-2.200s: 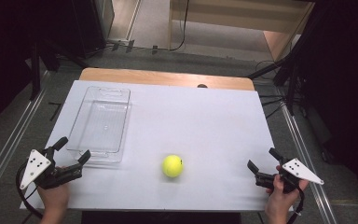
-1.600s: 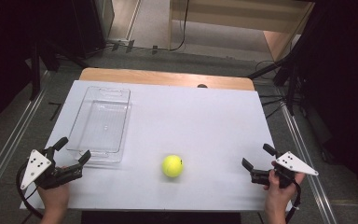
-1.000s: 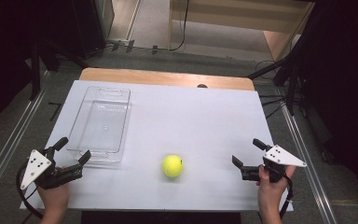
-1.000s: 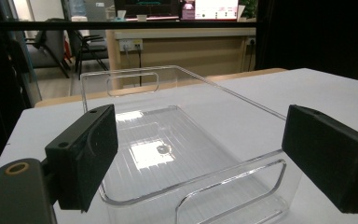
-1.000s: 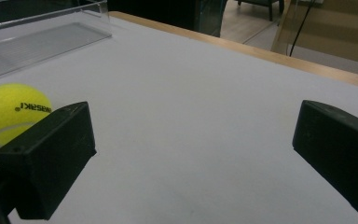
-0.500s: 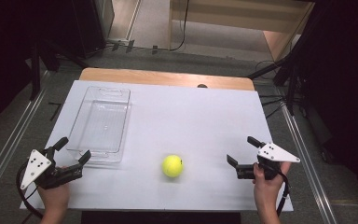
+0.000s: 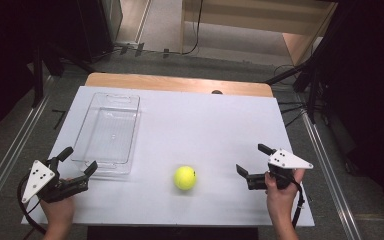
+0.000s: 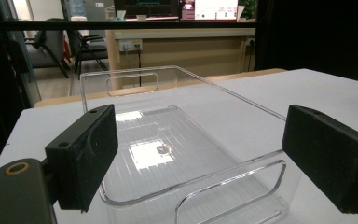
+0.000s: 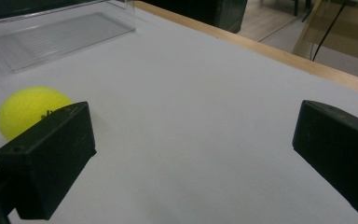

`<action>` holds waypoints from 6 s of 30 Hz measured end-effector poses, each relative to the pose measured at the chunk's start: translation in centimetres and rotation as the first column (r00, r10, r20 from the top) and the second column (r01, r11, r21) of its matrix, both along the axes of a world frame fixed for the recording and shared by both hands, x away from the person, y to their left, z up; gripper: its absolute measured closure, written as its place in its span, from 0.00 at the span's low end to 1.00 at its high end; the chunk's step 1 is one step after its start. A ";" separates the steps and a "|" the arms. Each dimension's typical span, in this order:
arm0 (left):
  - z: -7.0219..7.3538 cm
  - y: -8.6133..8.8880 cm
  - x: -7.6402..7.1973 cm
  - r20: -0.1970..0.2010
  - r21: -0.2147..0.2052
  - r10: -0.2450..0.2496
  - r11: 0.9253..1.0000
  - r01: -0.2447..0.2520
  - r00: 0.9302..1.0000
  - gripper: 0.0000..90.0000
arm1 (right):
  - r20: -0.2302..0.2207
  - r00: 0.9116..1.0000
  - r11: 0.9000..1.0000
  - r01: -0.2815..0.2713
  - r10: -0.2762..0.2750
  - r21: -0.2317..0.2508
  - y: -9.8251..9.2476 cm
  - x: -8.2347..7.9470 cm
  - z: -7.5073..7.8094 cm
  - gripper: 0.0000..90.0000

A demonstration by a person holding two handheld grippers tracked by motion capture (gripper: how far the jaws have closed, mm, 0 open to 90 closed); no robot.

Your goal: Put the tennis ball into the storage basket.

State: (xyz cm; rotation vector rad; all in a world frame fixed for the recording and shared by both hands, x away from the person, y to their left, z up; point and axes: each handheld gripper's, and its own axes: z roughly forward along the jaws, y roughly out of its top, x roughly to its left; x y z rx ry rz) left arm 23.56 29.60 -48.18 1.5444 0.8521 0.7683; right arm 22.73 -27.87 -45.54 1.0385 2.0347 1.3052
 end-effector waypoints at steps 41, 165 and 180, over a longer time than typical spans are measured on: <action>0.0 0.0 0.0 0.000 -0.001 -0.003 1.000 0.003 1.000 0.12 | -0.064 0.990 0.990 -0.130 0.127 -0.054 4.9 2.7 0.8 0.00; 0.0 0.1 0.0 -0.001 -0.011 -0.006 1.000 0.006 1.000 0.12 | -0.487 0.791 0.805 -0.534 0.370 -0.256 16.2 5.9 -1.8 0.00; 0.0 0.1 0.0 -0.002 -0.013 -0.006 1.000 0.006 1.000 0.12 | -0.516 0.775 0.788 -0.552 0.364 -0.273 16.8 6.1 -2.4 0.00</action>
